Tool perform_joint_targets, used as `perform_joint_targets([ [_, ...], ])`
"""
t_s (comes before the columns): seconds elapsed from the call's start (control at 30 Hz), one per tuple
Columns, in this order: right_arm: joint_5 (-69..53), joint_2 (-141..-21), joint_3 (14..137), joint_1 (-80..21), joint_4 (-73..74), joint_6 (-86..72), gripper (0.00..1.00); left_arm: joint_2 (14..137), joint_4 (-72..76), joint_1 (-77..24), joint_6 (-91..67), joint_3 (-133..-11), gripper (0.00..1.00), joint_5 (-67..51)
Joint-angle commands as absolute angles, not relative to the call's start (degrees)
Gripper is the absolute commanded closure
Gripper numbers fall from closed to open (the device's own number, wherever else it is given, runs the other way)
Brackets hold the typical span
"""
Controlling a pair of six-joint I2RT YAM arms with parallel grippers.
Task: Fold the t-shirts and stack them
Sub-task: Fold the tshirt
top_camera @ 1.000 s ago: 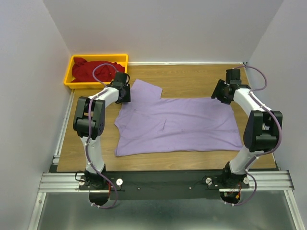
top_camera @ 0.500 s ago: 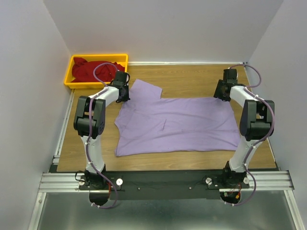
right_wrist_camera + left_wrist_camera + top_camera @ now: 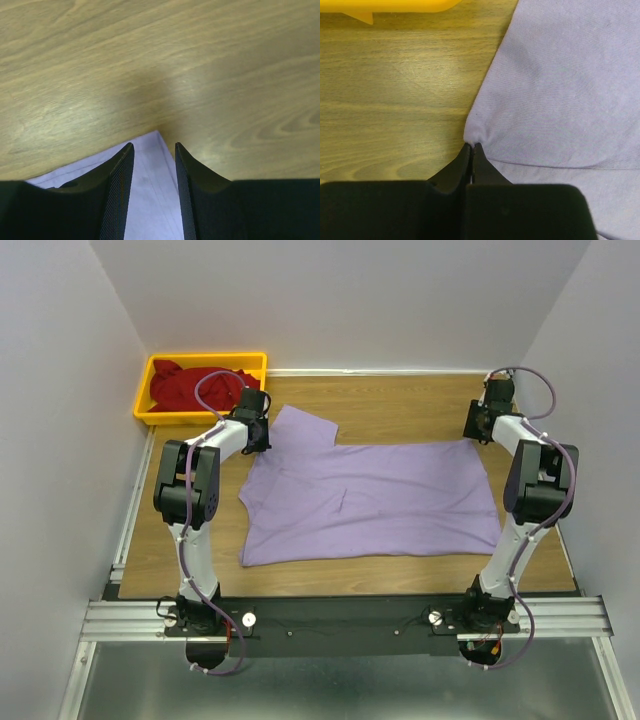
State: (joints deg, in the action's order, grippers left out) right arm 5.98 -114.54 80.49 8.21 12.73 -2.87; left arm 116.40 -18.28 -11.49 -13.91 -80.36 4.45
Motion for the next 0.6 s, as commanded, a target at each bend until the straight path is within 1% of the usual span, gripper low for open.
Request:
perform_joint_targets([
  [0.0,0.62,-117.42,81.91,8.35,11.78,-0.53,0.55,118.21,-21.36,-11.69,-13.27,-80.95,0.99,3.87],
  [0.07,-1.3,-117.86,81.91,8.7,11.69,-0.53,0.55,118.3,-21.18,-11.69,-13.27,-80.86,0.99,3.87],
  [0.4,-2.46,-120.41,80.68,11.07,11.78,0.79,0.55,118.39,-21.18,-11.69,-13.36,-80.6,1.0,3.78],
  [0.47,-3.33,-120.76,80.42,11.25,11.78,0.7,0.56,118.3,-21.18,-11.69,-13.36,-80.6,1.0,3.96],
  [0.57,-3.95,-121.2,79.37,11.25,11.78,0.44,0.64,118.39,-21.27,-11.69,-13.36,-80.68,1.0,4.13],
])
